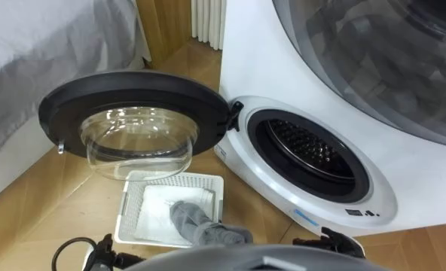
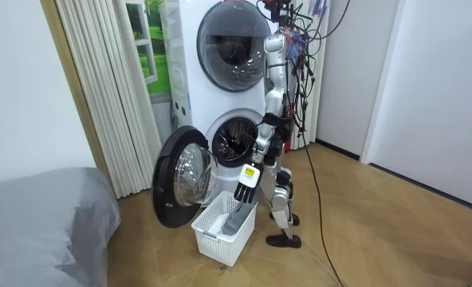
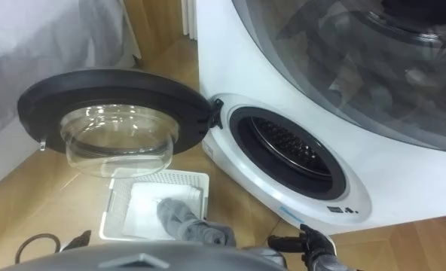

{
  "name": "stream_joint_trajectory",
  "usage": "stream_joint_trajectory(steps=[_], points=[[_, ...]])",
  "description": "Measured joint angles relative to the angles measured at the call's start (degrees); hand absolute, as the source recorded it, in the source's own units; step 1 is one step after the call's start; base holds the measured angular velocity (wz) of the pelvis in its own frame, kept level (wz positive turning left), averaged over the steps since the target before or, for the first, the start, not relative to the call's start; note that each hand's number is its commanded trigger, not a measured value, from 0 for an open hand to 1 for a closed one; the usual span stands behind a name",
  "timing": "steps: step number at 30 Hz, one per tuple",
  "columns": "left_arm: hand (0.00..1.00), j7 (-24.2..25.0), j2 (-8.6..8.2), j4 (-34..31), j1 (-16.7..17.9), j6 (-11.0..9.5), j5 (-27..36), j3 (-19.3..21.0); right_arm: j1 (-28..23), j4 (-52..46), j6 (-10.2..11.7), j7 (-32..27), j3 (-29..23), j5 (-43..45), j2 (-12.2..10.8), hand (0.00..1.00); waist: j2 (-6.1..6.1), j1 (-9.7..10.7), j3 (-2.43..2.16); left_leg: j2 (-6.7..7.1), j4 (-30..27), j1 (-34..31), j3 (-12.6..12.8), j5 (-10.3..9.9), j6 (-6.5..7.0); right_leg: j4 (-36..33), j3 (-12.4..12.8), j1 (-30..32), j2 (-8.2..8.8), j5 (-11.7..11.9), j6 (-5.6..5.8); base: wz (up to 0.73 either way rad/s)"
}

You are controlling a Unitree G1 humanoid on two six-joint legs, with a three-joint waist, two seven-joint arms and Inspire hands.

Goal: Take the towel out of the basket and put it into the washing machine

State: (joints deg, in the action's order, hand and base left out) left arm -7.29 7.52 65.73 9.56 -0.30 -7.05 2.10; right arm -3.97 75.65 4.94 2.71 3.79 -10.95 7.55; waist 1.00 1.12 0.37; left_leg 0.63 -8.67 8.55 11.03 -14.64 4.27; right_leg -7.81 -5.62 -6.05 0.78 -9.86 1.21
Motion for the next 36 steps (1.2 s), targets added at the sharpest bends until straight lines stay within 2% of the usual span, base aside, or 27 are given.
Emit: stream_joint_trajectory(steps=[8,14,21,24,27,29,31,34,35,36], points=[[0.00,0.0,0.00,-0.1,-0.1,0.0,-0.1,0.0,0.1,0.0,0.0,0.0,0.0,0.1,0.0,0.00,-0.02,0.0,-0.01,-0.01,0.1,-0.1,0.0,0.0,0.00,-0.1,0.1,0.1,-0.08,0.0,-0.03,0.00],[0.00,-0.1,0.01,-0.5,-1.0,-0.6,-0.1,-0.3,1.0,0.4,0.6,0.0,0.1,0.1,0.2,0.00,-0.39,0.1,-0.15,-0.02,-0.6,-3.0,-0.1,0.0,0.02,-0.2,0.6,2.7,-0.06,0.3,-0.04,-0.01],[0.00,-2.5,0.19,-0.5,-5.6,-2.7,-8.2,-1.5,3.0,0.9,0.6,2.4,0.7,1.4,1.5,0.00,-0.66,0.7,-0.11,0.01,-2.2,-7.3,-1.0,0.0,0.04,-0.9,-0.6,6.0,0.25,0.3,-0.04,0.07],[0.00,-3.8,0.12,-0.5,-8.4,-3.1,-10.1,-3.7,5.1,1.1,0.4,2.6,1.8,3.6,1.9,0.00,-0.77,0.5,-0.08,-0.10,-3.0,-9.9,-1.1,0.2,0.06,-2.1,-0.9,8.8,0.33,0.4,-0.12,0.00],[0.00,-4.2,-0.61,2.8,-12.4,-4.2,-12.2,-4.7,8.6,2.7,0.4,2.2,1.7,6.5,1.6,0.00,-1.09,0.4,0.49,-0.23,-4.2,-12.6,-1.0,0.3,0.06,-4.2,-0.8,12.3,0.41,0.3,-0.20,-0.08],[0.00,-5.0,-1.13,4.9,-15.8,-4.9,-14.2,-5.4,11.4,2.9,0.5,1.0,1.9,10.2,0.9,0.00,-0.93,0.4,1.27,-0.28,-6.9,-16.7,-1.1,0.3,0.06,-9.4,-1.0,17.8,0.90,-0.5,-1.21,-0.18],[0.00,-5.2,-1.54,5.7,-18.3,-5.1,-15.8,-6.3,13.7,3.0,0.5,0.3,2.9,11.4,0.5,0.00,-0.79,0.2,1.78,-0.32,-9.6,-20.4,-1.2,0.3,0.06,-13.8,-0.9,22.4,1.42,-0.7,-1.54,-0.12],[0.00,-5.7,-1.91,7.5,-22.3,-5.4,-17.6,-8.2,16.7,2.3,0.5,-1.7,4.7,11.8,0.1,0.00,-0.53,0.3,2.54,-0.22,-13.4,-25.4,-1.7,0.2,0.06,-20.2,-0.5,29.0,2.58,-0.7,-1.59,-0.04],[0.00,-5.9,-1.82,7.5,-23.9,-5.5,-18.2,-9.1,17.7,1.8,0.5,-2.4,5.0,12.0,-0.3,0.00,-0.28,0.5,3.06,-0.21,-15.3,-27.8,-1.7,0.2,0.06,-22.3,-0.6,31.4,2.93,-0.8,-1.61,0.09],[0.00,-6.0,-1.88,7.5,-24.7,-5.7,-18.7,-9.2,18.1,1.5,0.5,-2.7,5.1,12.2,-0.5,0.00,-0.20,0.5,3.22,-0.21,-16.3,-29.2,-1.7,0.2,0.06,-23.1,-0.6,32.6,3.09,-0.8,-1.62,0.15]])
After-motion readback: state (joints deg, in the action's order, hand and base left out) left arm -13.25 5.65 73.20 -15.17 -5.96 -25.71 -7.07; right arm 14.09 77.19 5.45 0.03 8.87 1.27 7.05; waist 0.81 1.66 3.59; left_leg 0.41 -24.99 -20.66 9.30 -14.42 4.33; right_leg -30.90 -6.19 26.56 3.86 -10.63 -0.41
